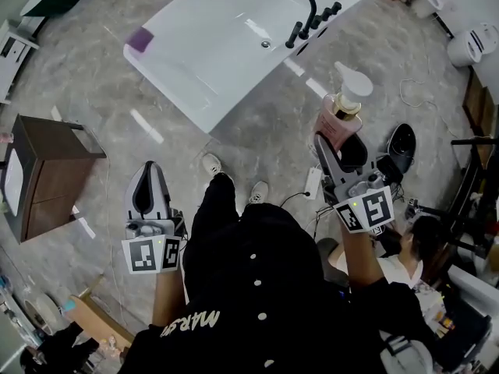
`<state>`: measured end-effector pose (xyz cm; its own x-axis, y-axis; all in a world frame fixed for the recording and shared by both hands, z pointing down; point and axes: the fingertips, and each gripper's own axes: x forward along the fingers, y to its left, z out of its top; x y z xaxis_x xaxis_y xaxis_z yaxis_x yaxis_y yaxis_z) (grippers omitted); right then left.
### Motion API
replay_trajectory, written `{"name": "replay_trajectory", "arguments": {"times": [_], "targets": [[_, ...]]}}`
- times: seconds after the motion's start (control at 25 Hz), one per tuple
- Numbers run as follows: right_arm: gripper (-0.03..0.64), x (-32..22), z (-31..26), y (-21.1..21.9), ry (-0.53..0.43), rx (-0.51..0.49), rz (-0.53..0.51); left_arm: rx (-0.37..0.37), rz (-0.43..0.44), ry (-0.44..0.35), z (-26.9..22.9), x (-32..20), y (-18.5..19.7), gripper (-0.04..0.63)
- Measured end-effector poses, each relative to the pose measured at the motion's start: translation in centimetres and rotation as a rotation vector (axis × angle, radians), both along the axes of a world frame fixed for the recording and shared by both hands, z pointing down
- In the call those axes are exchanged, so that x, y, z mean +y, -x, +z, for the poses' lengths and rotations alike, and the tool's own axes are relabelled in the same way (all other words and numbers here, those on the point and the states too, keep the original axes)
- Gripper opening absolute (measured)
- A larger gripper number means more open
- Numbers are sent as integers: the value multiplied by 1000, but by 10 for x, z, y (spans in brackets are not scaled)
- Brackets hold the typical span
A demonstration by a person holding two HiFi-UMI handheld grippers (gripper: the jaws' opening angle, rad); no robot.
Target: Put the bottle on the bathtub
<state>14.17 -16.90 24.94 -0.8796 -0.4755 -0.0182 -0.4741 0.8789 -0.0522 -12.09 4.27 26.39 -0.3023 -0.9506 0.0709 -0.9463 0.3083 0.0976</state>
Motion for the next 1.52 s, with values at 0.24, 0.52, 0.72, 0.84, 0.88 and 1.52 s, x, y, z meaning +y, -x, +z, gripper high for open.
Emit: {"name": "replay_trajectory", "arguments": {"times": [0.24,0.52,0.72,0.84,0.88,1.52], "targets": [[221,-39,25,69,26,37,-10,14,57,13,19,-53,59,11],[221,-73,53,111,32,52,8,21,146,40,29,-102,80,11],[221,-104,106,159,73,90,20,63,201,59,48,-142,111,11],[221,-119,142,180,81,105,26,71,210,61,62,-162,125,11],[221,-124,154,186,83,106,30,68,217,61,69,-169,128,11],[221,-166,336,243,229,109,99,156,219,160,196,-183,138,11]]}}
